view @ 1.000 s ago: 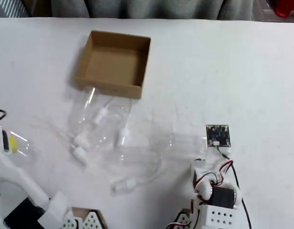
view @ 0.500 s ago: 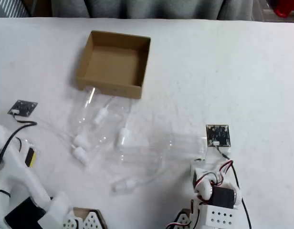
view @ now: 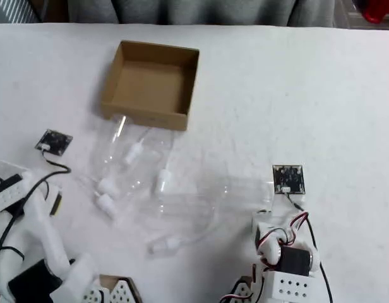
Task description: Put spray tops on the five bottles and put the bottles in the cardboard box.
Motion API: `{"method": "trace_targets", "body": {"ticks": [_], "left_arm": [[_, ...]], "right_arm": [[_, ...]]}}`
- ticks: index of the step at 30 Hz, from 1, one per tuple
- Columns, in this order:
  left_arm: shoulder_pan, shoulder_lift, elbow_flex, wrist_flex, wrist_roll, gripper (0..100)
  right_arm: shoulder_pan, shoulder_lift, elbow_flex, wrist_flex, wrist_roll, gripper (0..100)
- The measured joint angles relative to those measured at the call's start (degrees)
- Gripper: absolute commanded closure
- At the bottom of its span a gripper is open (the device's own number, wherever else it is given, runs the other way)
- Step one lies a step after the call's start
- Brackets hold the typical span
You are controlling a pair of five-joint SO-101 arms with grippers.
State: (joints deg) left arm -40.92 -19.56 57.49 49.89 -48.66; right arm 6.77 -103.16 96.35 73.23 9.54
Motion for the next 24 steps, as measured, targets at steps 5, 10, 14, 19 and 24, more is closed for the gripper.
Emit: {"method": "trace_targets", "body": {"ticks": [5, 10, 14, 19, 24], "left_arm": [[2.9, 0.0, 0.18, -2.11, 0.09, 98], [5.71, 0.0, 0.18, -2.64, 4.13, 98], [7.82, 0.0, 0.18, -2.64, 5.98, 98], [8.88, 0.0, -1.23, -2.46, 10.11, 98], [9.93, 0.97, -5.27, 1.58, 11.08, 98]], "right_arm": [[0.0, 0.0, 0.0, 0.0, 0.0, 98.4], [0.0, 0.0, 0.0, 0.0, 0.0, 98.4], [0.0, 0.0, 0.0, 0.0, 0.0, 98.4], [0.0, 0.0, 0.0, 0.0, 0.0, 98.4], [0.0, 0.0, 0.0, 0.0, 0.0, 98.4]]}}
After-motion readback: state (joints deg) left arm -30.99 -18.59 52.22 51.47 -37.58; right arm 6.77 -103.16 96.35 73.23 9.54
